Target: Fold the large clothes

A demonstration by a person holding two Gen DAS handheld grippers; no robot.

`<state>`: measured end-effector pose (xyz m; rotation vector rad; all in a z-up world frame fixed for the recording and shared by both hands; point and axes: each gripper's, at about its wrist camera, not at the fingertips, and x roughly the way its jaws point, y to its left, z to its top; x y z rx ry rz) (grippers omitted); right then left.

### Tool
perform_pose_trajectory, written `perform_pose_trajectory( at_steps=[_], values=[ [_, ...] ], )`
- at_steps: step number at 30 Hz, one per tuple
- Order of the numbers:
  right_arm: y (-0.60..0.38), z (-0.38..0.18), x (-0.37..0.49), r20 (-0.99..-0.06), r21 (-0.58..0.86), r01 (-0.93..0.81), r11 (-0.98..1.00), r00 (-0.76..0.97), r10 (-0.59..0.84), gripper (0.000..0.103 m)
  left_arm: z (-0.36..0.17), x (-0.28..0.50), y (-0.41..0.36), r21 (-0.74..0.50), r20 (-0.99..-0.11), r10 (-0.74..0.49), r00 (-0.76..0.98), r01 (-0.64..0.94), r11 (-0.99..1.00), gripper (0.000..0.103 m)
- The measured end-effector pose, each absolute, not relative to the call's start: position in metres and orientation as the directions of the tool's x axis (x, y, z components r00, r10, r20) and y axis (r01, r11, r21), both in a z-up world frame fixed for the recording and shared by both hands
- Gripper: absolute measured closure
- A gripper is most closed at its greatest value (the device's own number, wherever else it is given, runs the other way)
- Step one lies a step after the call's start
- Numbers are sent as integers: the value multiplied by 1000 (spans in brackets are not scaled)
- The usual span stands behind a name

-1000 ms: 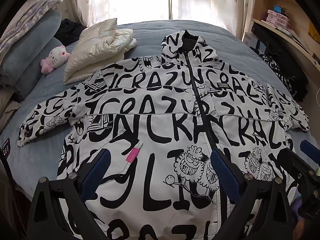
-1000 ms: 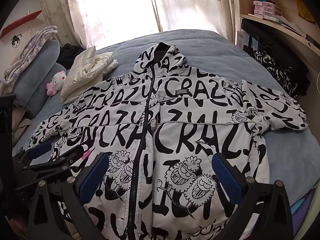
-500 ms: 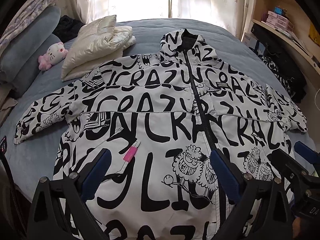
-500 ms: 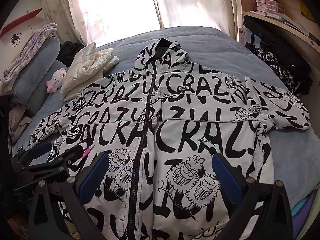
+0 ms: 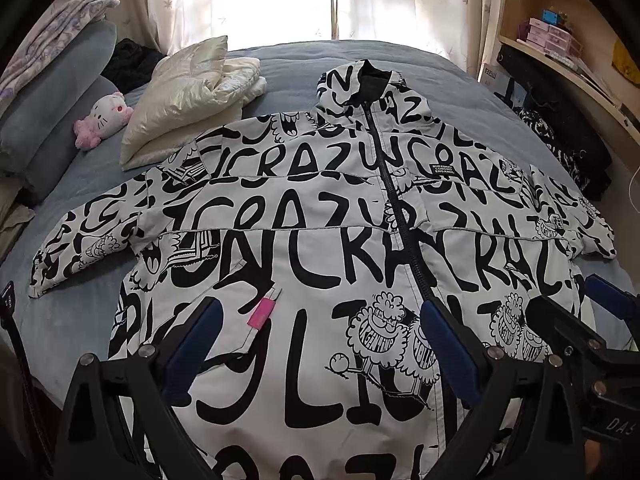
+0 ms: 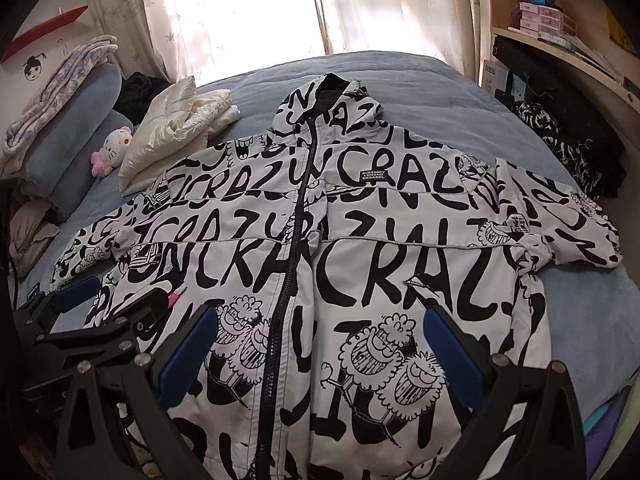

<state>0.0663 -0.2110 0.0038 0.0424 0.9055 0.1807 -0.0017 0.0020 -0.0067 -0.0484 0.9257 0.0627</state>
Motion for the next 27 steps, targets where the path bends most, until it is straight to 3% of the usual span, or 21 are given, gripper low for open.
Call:
perform_pose_trajectory(
  at_steps=[27],
  values=[
    [-204, 4, 68, -781, 114, -155, 981, 597, 185, 3, -3, 0, 11, -24, -794, 34, 607, -87, 996, 5]
  ],
)
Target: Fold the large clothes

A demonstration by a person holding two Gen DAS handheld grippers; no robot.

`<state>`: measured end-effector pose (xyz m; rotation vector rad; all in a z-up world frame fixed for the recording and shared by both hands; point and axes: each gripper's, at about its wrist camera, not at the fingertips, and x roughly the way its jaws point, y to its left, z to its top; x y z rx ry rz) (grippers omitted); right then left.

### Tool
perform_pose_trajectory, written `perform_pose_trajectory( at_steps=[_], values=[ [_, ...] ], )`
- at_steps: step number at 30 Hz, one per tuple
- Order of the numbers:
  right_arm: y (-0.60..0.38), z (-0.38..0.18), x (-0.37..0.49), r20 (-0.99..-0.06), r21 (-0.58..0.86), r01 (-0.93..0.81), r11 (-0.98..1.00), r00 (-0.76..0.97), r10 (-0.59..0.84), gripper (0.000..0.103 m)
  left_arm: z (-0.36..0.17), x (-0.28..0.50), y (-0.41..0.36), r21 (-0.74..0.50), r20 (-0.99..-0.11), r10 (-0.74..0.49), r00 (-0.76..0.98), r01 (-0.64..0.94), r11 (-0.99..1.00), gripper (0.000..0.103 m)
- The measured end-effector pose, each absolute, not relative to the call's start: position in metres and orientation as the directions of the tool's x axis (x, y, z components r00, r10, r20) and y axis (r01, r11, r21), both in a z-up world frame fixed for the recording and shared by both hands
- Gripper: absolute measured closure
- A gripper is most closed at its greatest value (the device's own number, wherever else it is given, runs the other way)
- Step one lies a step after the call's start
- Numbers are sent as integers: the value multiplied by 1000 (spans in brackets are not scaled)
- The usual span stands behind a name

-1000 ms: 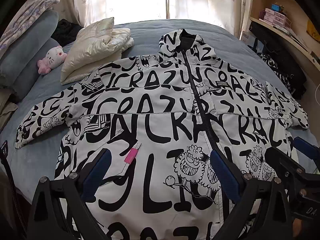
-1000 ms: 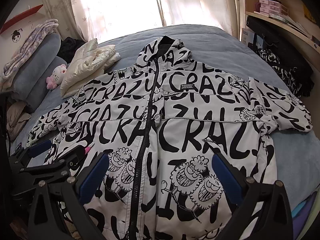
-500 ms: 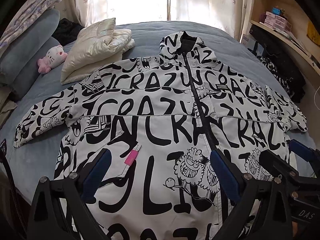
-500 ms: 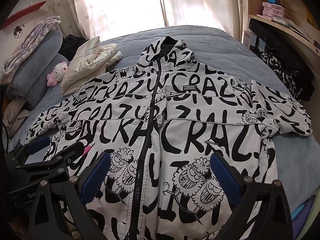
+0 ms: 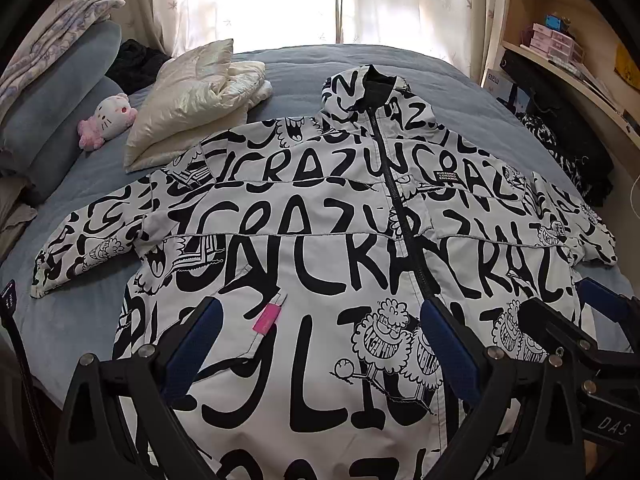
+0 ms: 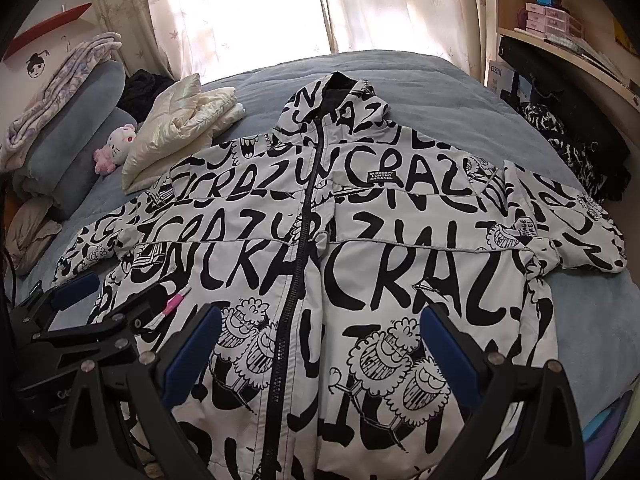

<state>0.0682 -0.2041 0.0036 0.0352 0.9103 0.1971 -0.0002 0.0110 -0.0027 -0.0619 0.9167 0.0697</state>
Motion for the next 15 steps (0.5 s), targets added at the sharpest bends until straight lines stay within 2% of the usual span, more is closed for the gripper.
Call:
perform_pose_trajectory(
  at_steps=[15],
  values=[
    [-204, 4, 71, -779, 119, -164, 979, 597, 194, 4, 0, -2, 7, -7, -785, 50, 618, -89, 996, 5]
  ],
)
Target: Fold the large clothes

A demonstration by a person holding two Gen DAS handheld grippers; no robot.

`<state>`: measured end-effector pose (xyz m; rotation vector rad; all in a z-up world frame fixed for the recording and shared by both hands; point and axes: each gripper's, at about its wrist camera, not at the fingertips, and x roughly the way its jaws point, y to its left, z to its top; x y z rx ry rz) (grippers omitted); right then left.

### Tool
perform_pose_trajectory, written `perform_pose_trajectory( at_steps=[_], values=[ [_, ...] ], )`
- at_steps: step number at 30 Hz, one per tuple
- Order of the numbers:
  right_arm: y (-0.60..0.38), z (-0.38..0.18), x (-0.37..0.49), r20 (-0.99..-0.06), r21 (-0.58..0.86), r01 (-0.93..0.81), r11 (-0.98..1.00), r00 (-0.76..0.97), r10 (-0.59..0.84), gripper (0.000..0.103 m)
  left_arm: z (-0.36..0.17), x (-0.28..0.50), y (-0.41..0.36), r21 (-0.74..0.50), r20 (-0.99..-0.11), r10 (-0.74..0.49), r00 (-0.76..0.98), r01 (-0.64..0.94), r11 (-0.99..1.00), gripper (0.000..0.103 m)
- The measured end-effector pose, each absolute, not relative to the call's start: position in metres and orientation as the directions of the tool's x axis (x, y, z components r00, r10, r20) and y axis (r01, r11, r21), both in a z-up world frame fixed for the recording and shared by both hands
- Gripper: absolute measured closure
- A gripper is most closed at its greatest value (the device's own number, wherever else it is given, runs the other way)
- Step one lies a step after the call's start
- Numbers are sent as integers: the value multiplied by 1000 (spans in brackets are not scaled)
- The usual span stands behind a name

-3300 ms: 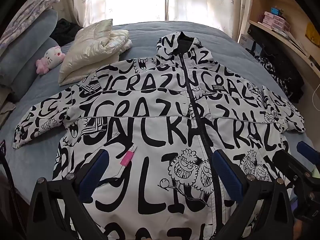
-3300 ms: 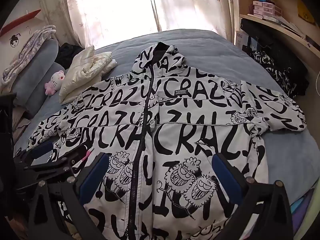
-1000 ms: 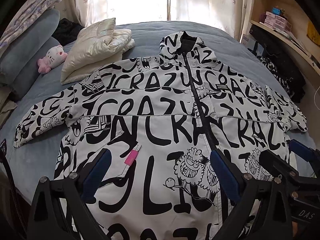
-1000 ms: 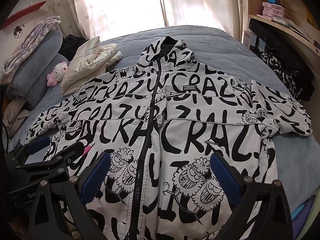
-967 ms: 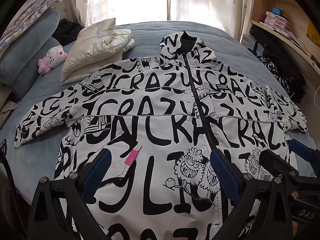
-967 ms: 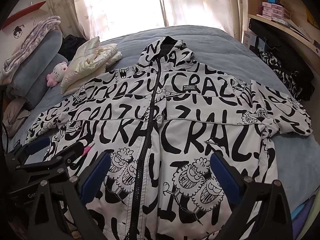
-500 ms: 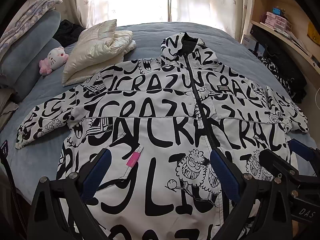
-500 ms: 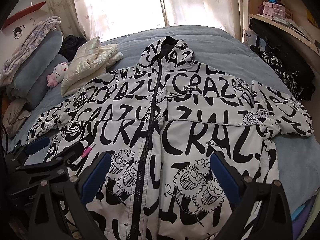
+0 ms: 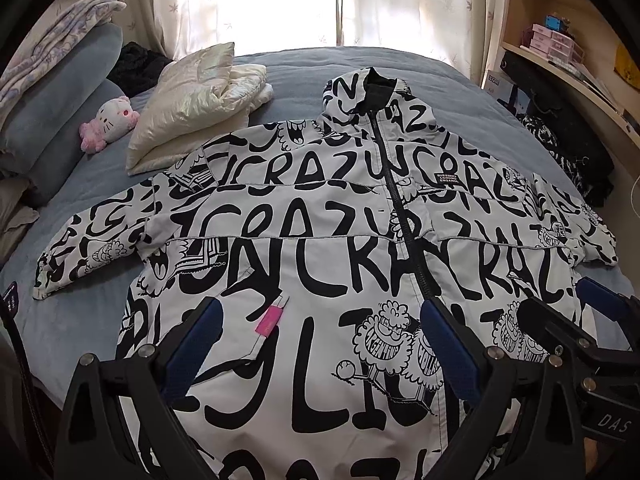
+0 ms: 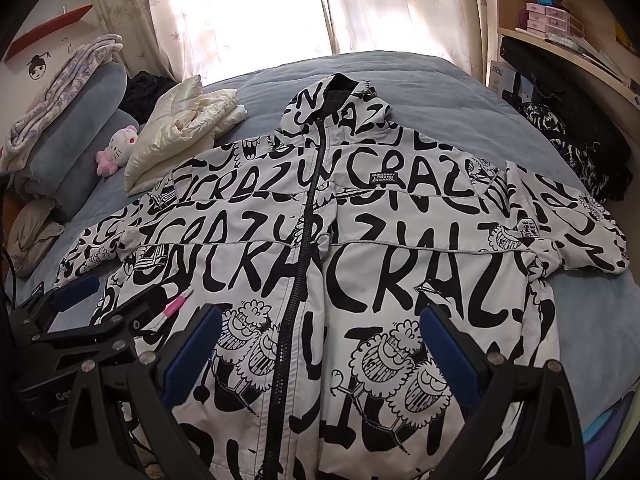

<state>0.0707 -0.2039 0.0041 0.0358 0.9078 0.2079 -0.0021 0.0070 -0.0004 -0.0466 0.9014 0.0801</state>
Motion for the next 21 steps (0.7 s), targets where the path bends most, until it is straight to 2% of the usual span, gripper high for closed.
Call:
perform_pose_trajectory(
  at_steps=[21],
  values=[
    [-223, 6, 73, -774, 159, -134, 978, 599, 207, 5, 0, -3, 2, -4, -795, 51, 605, -88, 996, 5]
  ],
)
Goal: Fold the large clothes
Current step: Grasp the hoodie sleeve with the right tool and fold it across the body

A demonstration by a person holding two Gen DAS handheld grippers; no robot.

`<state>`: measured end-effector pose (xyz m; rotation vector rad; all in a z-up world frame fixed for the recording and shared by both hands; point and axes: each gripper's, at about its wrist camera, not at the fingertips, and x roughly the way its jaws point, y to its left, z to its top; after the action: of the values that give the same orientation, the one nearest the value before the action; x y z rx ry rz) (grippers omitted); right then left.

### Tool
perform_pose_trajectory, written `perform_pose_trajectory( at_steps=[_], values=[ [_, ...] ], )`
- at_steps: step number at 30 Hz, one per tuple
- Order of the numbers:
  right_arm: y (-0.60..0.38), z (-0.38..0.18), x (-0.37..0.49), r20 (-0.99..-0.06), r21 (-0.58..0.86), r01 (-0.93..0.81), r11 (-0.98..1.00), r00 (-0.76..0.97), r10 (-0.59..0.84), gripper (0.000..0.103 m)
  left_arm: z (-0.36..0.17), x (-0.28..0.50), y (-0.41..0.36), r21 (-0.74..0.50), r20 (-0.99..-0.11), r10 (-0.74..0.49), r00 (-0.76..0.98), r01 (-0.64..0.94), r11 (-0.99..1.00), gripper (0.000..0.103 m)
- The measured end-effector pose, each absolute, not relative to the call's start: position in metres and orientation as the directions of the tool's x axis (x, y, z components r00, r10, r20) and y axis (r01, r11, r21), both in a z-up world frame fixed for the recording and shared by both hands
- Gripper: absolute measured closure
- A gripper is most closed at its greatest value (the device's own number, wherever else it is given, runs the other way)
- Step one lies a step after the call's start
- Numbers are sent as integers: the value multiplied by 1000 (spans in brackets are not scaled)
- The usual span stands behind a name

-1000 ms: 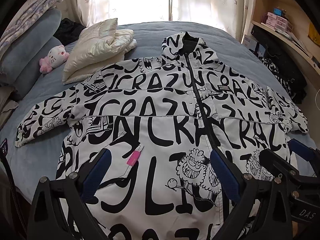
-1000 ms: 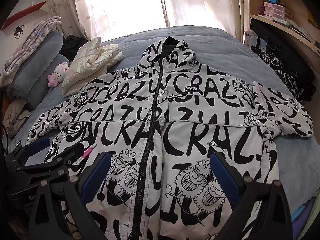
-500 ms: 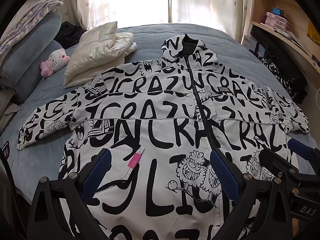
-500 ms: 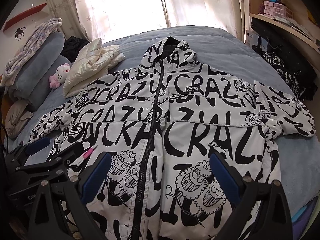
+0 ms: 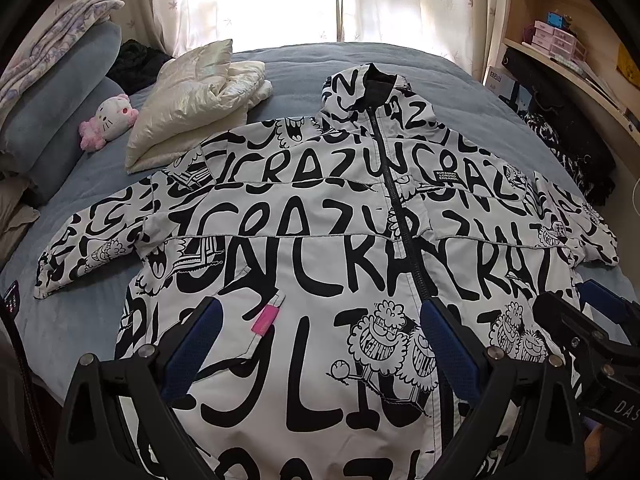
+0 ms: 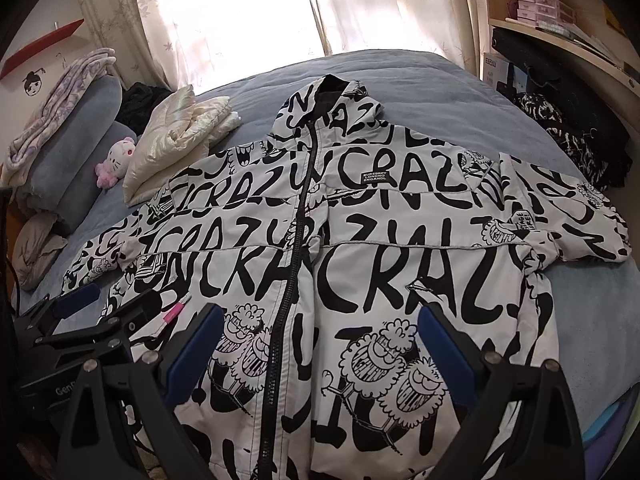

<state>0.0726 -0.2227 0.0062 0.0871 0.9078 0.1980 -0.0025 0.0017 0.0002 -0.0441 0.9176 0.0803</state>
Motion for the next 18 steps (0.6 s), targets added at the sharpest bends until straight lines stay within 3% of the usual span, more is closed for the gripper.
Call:
perform_pose_trajectory(
  at_steps=[18],
  values=[
    [-277, 16, 86, -746, 207, -60, 976, 636, 198, 5, 22, 38, -43, 52, -759, 68, 648, -44, 998, 5]
  ],
)
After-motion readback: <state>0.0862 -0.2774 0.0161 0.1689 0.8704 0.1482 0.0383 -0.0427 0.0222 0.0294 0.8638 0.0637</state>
